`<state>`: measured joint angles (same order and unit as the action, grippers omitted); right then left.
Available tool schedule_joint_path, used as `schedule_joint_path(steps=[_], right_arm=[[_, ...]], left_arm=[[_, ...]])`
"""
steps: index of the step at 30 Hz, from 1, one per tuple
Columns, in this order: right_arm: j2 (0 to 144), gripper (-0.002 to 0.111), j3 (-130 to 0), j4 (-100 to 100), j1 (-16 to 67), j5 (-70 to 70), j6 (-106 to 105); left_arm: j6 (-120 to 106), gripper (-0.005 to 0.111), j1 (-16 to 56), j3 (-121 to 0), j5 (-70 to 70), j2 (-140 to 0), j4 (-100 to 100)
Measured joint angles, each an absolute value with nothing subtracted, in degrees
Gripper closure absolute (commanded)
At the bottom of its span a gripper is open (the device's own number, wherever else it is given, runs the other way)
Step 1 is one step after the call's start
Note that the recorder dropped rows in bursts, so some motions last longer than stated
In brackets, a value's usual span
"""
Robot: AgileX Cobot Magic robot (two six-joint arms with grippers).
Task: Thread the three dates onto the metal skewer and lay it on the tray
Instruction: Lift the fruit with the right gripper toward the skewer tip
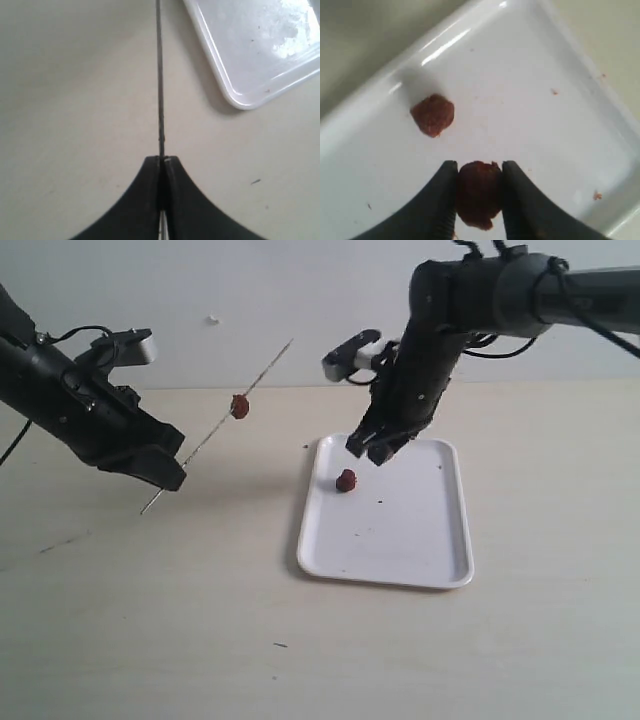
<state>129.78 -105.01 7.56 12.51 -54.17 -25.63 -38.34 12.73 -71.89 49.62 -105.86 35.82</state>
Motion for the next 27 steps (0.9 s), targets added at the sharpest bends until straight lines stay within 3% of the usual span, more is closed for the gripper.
schedule_joint_path(steps=[5, 10, 27], right_arm=[[129.30, 0.079, -105.01, 35.54, 4.71, -49.70, -20.65], [129.30, 0.079, -105.01, 55.71, 3.37, -45.73, -23.03], [129.30, 0.079, -105.01, 62.20, 3.37, -42.80, -23.64]], left_arm=[[-39.15, 0.107, 13.21, -65.48, 50.23, -105.82, 38.88], [-43.49, 0.107, 16.57, -62.84, 49.29, -105.82, 45.61], [-47.25, 0.107, 18.64, -62.81, 43.21, -105.82, 52.64]])
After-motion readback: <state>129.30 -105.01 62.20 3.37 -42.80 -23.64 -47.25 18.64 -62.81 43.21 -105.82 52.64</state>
